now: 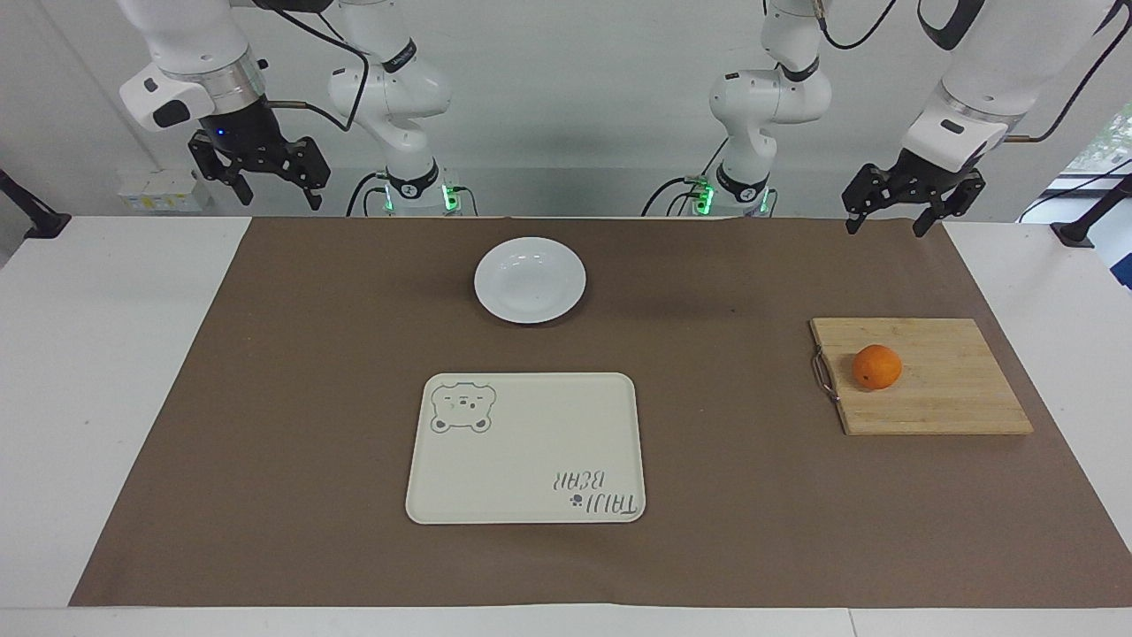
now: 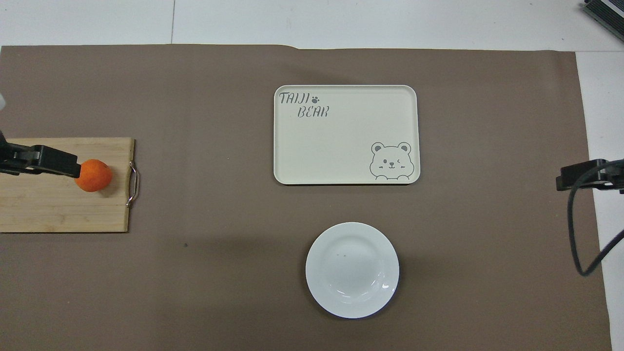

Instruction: Place orange and plate with both arms

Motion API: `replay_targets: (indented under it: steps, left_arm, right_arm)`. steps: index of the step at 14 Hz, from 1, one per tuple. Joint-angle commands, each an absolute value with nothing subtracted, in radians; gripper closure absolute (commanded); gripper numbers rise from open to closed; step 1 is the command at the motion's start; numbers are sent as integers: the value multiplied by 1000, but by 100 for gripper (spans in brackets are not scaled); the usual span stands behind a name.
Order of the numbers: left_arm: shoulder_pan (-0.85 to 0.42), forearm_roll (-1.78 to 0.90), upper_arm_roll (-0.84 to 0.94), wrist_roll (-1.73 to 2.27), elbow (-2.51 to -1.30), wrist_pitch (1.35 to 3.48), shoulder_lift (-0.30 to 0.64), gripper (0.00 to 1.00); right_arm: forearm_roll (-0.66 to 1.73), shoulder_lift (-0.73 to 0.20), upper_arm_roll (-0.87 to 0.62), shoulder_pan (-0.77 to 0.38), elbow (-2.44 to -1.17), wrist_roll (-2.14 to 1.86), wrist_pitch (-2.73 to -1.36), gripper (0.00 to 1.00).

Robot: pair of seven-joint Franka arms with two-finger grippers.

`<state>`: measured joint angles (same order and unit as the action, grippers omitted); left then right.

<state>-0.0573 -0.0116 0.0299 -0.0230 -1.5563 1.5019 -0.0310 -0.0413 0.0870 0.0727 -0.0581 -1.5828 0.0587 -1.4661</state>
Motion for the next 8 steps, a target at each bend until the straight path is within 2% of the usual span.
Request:
replay_targets:
  steps: [1, 8]
  left_arm:
    - [-54, -2, 28, -38, -1562, 1485, -41, 0]
    - [-52, -2, 26, -29, -1563, 1480, -43, 0]
  right_arm:
    - [-28, 101, 67, -48, -1591, 60, -1471, 0]
    - [-26, 101, 67, -43, -1591, 60, -1473, 0]
